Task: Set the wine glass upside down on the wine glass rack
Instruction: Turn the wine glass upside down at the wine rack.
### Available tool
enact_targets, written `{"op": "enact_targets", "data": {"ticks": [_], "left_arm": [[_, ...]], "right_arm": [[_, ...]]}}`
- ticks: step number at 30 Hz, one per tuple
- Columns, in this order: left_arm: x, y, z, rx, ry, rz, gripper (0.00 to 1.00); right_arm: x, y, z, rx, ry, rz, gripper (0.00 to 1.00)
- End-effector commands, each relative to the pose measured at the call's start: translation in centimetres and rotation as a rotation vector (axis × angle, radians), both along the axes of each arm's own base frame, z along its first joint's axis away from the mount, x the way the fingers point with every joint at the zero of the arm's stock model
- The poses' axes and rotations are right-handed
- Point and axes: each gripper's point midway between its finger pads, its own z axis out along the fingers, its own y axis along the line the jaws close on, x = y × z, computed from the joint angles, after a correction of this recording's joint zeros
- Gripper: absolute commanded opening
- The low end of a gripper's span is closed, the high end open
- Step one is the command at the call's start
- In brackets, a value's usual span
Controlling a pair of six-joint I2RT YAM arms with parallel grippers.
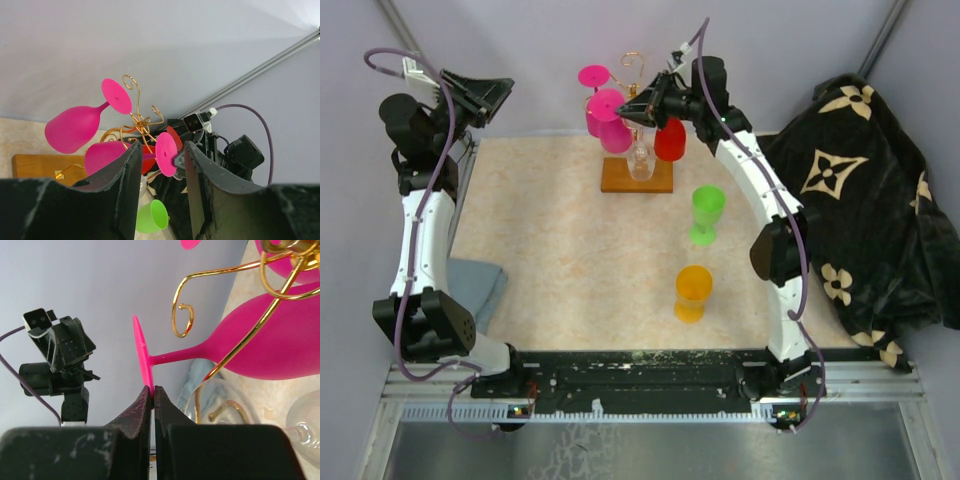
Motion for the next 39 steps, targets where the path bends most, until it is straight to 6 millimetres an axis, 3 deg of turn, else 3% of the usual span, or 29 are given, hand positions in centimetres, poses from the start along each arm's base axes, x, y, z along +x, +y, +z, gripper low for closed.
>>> {"op": "enact_targets", "data": {"ticks": [1, 15, 29, 39], "left_arm": [[0.1, 0.4, 0.5, 0.006, -0.029, 0.010, 0.45], [0.1, 0.4, 0.6, 0.003, -0.029, 0.008, 0.45], [-0.1, 0.3, 0.5, 0.002, -0.025, 0.008, 0.45], [-0.1, 0.4, 0.4, 0.002, -0.024, 0.011, 0.45]], "right_arm": [[0.7, -0.2, 2.8, 0.041, -0.098, -0.029, 0.00], [2.2, -0.1, 3.6, 0.084, -0.131, -0.081, 0.00], [3.9, 0.2, 2.9, 0.122, -0.098, -0.114, 0.00], [3.8, 0.8, 3.1, 0.141, -0.094, -0.097, 0.00]]}}
